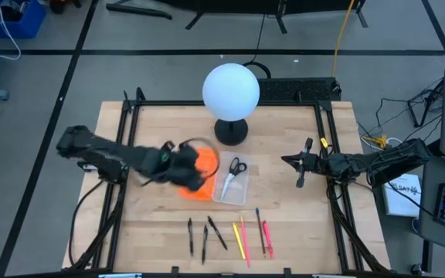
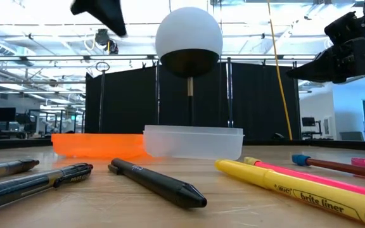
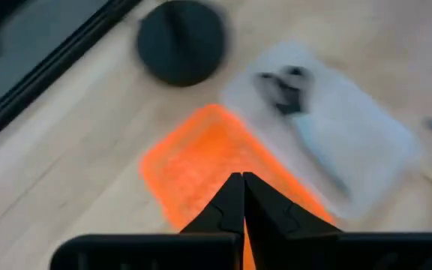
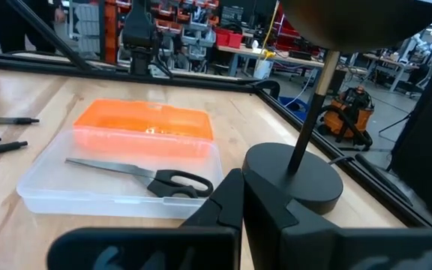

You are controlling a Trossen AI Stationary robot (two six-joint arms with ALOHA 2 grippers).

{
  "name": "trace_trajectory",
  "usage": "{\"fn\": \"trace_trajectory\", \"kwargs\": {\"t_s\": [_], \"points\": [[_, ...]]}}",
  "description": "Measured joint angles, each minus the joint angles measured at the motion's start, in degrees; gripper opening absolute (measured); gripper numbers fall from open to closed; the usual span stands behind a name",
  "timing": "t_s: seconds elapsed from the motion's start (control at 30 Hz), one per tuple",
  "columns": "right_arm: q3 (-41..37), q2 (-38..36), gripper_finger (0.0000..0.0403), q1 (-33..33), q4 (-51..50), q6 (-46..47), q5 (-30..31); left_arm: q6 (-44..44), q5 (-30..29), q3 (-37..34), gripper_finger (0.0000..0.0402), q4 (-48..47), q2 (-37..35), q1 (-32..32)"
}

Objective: Pick & place school supplies into a supply box
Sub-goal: Put the pink pen into the supply box

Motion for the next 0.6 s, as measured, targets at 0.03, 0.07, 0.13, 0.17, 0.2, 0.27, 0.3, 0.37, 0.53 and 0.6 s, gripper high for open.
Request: {"fn": "trace_trajectory", "kwargs": {"t_s": [0.03, 0.07, 0.13, 0.17, 0.2, 0.27, 0.3, 0.37, 0.53, 0.6], "points": [[0.00, 0.00, 0.0000, -0.01, 0.02, -0.05, -0.01, 2.22, 0.08, -1.98, 0.0009, 2.78, -1.85, -1.83], [0.01, 0.00, 0.0000, 0.00, 0.02, -0.21, 0.04, 4.69, 0.22, -4.11, 0.0010, 5.77, -3.65, -3.58], [0.00, 0.00, 0.0000, -0.04, 0.05, -0.23, 0.47, 11.12, 0.06, -8.58, 0.0009, 12.32, -7.23, -6.13], [0.00, 0.00, 0.0000, -0.04, 0.17, -0.24, 1.25, 15.21, -0.44, -10.76, 0.0006, 15.75, -8.88, -7.04], [0.00, 0.00, 0.0000, -0.06, 0.42, -0.23, 1.68, 18.47, -1.73, -13.06, 0.0005, 18.66, -10.35, -7.90], [0.00, -0.02, 0.0000, -0.06, 0.65, 0.03, 1.73, 19.73, -5.41, -17.29, 0.0006, 21.62, -12.50, -8.90], [0.00, 0.00, 0.0000, -0.06, 0.82, 0.39, 1.63, 18.24, -6.39, -19.01, 0.0008, 21.93, -13.35, -8.92], [0.00, -0.04, 0.0000, -0.06, 0.95, 1.98, 1.55, 14.62, -7.58, -22.20, 0.0010, 21.99, -14.57, -8.29], [0.02, 0.02, 0.0000, -0.06, 0.90, 3.23, 1.55, 18.80, -14.53, -28.40, 0.0005, 28.55, -16.80, -8.10], [0.01, 0.04, 0.0000, -0.06, 0.90, 3.23, 1.55, 17.41, -16.16, -29.20, 0.0010, 28.74, -18.12, -6.31]]}}
